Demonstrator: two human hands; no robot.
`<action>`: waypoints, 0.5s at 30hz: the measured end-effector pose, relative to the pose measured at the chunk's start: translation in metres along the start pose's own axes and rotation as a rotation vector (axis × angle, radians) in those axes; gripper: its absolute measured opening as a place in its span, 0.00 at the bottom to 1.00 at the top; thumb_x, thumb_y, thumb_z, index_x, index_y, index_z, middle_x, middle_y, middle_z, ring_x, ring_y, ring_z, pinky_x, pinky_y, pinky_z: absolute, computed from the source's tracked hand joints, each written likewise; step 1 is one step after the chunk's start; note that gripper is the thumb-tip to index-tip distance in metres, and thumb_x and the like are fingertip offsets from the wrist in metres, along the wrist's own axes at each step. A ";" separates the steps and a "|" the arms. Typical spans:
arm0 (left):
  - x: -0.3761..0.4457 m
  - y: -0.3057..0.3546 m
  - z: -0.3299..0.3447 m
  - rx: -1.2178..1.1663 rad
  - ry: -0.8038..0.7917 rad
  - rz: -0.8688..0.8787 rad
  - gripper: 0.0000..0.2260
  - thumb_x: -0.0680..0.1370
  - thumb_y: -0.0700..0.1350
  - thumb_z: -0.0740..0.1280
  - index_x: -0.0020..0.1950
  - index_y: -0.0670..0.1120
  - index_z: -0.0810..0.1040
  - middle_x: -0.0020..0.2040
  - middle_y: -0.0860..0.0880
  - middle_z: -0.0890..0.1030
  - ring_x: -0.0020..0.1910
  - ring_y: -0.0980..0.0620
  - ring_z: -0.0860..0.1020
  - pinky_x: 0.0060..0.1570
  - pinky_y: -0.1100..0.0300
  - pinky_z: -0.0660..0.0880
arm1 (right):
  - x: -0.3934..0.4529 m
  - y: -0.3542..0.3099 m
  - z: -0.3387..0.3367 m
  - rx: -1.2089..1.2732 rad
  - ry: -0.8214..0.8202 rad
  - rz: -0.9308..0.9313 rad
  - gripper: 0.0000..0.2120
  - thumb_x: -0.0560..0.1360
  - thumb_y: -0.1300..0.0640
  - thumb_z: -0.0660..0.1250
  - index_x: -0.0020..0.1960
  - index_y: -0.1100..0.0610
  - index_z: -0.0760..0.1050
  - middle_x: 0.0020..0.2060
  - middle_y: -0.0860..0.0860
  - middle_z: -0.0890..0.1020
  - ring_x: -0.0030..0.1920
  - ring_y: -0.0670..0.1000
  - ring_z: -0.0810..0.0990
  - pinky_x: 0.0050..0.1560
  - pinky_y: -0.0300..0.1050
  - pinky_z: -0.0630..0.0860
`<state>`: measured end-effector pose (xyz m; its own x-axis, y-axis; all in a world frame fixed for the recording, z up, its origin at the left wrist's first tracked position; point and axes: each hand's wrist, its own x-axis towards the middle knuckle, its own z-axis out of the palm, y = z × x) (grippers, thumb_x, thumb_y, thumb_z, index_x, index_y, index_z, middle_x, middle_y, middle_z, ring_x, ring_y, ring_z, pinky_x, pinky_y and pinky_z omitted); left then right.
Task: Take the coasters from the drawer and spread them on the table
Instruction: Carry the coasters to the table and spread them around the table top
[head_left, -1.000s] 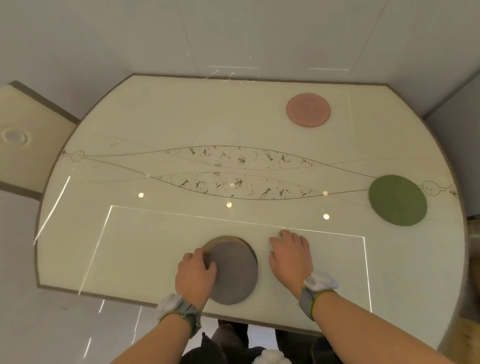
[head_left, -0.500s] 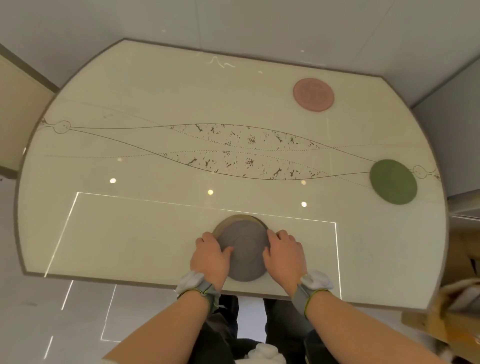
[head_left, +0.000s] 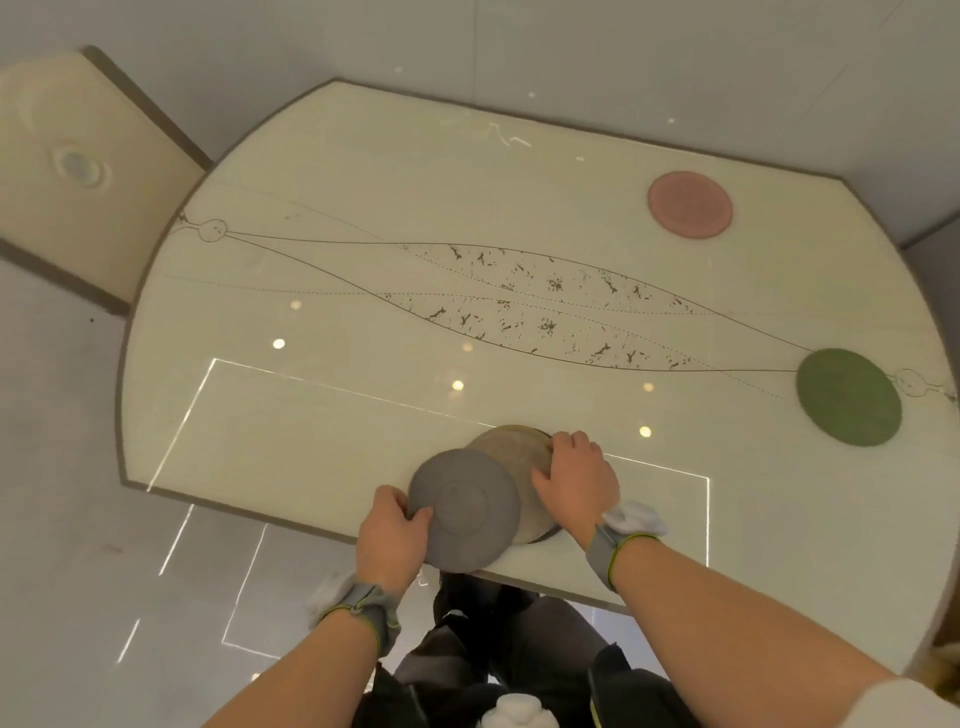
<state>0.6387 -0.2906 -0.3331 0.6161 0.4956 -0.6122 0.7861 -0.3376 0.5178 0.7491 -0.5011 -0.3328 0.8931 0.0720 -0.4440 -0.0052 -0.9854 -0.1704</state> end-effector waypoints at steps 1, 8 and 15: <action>-0.004 -0.005 -0.003 -0.046 0.001 -0.032 0.08 0.79 0.46 0.70 0.52 0.45 0.73 0.44 0.48 0.79 0.41 0.49 0.76 0.35 0.56 0.69 | 0.004 -0.004 0.000 0.008 -0.023 0.017 0.19 0.76 0.45 0.66 0.62 0.55 0.73 0.59 0.55 0.77 0.58 0.57 0.77 0.49 0.50 0.75; -0.023 -0.015 -0.002 -0.238 -0.050 -0.104 0.04 0.81 0.39 0.64 0.52 0.47 0.76 0.46 0.44 0.81 0.42 0.45 0.81 0.44 0.44 0.85 | 0.017 -0.015 -0.007 -0.019 -0.143 0.173 0.21 0.75 0.47 0.71 0.62 0.56 0.72 0.61 0.56 0.78 0.62 0.59 0.78 0.57 0.52 0.75; -0.023 -0.012 -0.011 -0.356 -0.040 -0.053 0.13 0.80 0.35 0.56 0.57 0.49 0.75 0.49 0.40 0.82 0.41 0.44 0.80 0.30 0.56 0.79 | -0.001 -0.019 -0.011 0.203 -0.168 0.122 0.13 0.79 0.59 0.61 0.62 0.62 0.69 0.55 0.59 0.82 0.46 0.59 0.78 0.44 0.48 0.70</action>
<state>0.6145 -0.2891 -0.3182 0.5818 0.4713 -0.6629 0.7547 -0.0088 0.6561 0.7535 -0.4839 -0.3194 0.7931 -0.0041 -0.6091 -0.2135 -0.9384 -0.2716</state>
